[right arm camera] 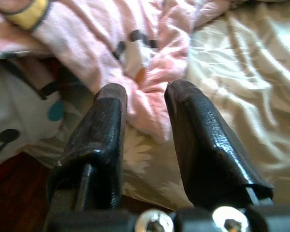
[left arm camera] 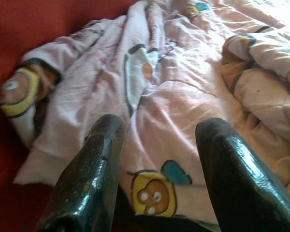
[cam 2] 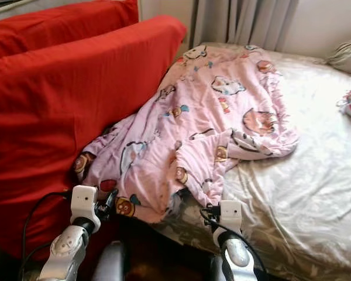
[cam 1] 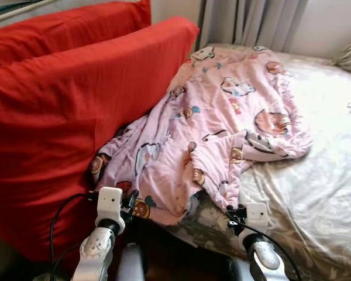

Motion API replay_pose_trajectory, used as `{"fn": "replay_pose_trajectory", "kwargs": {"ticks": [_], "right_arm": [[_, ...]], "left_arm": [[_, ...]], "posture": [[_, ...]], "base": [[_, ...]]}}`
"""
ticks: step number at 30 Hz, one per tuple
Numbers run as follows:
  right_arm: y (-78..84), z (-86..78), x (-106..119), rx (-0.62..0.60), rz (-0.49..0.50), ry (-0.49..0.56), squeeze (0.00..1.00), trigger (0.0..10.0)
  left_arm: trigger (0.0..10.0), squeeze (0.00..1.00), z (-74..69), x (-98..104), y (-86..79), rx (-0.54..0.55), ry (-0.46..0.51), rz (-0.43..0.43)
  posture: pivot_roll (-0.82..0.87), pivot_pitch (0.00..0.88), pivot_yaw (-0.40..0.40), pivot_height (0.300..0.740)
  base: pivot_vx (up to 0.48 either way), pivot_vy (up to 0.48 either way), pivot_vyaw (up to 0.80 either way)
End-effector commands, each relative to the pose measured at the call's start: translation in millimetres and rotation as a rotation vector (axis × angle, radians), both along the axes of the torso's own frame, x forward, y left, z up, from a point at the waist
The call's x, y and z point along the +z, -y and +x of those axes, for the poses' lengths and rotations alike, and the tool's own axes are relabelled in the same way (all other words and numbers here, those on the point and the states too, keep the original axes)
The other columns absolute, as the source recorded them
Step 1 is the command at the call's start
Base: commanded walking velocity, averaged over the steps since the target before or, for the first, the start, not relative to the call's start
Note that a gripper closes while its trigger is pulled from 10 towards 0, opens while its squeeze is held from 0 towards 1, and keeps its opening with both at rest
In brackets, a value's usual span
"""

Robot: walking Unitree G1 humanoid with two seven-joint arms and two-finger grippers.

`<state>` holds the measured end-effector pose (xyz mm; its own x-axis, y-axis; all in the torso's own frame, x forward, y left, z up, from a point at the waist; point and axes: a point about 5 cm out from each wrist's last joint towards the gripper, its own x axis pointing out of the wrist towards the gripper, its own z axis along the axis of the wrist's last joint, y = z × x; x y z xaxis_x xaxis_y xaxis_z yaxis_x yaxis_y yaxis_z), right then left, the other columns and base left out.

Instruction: Clean up the room

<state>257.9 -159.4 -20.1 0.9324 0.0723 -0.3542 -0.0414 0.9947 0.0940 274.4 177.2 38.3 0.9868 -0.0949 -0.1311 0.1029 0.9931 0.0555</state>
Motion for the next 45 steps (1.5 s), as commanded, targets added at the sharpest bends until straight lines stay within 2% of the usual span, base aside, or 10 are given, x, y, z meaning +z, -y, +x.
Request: {"fn": "replay_pose_trajectory", "kwargs": {"ticks": [1,6,11,17,31,32,33,36,45], "right_arm": [[0.2,-1.2,-1,0.011,-0.008,-0.001,0.00,10.0],[0.1,-1.7,-1,0.000,-0.002,-0.001,0.00,10.0],[5.3,-2.1,-2,-0.038,-0.006,-0.007,0.00,10.0],[5.8,-1.9,-3,-0.030,-0.016,-0.016,0.00,10.0],[18.8,0.7,-4,-0.038,-0.101,-0.064,0.00,10.0],[20.0,1.4,-3,-0.039,-0.099,-0.064,0.36,10.0],[22.3,2.0,-3,-0.037,-0.106,-0.073,1.00,10.0],[26.8,2.0,-6,-0.031,-0.163,-0.123,1.00,10.0],[23.9,14.4,1,0.029,-0.176,-0.136,1.00,10.0]], "left_arm": [[10.0,0.00,-2.7,-3,-1.0,0.002,-0.016,-0.001],[10.0,0.00,-2.6,-2,-0.9,0.002,-0.011,0.000],[10.0,0.00,-2.8,-2,-1.1,0.003,-0.009,0.003],[10.0,0.00,-2.8,-2,-0.5,0.002,-0.009,0.001],[10.0,0.00,-4.2,0,1.5,-0.008,-0.003,-0.003],[10.0,0.00,-4.8,-1,1.5,-0.008,-0.004,-0.003],[10.0,0.00,-5.5,-1,1.5,-0.008,-0.005,-0.002],[10.0,0.00,-6.5,0,0.9,-0.007,-0.004,-0.001],[10.0,0.00,-5.9,5,-2.6,-0.008,0.004,0.009]], "posture": [[0.08,0.082,-0.039,0.601],[0.08,0.083,-0.037,0.601],[0.08,0.087,-0.037,0.601],[0.07,0.092,-0.038,0.601],[0.08,0.121,-0.033,0.601],[0.08,0.125,-0.032,0.601],[0.08,0.129,-0.032,0.601],[0.09,0.137,-0.030,0.601],[0.12,0.163,-0.018,0.601]], "base": [[0.289,0.000,0.80],[0.295,0.000,0.76],[0.305,0.000,0.00],[0.291,0.000,0.00],[0.000,0.000,0.00],[0.000,0.000,0.00],[0.000,0.000,0.00],[0.000,0.000,0.00],[0.000,0.000,0.00]]}}
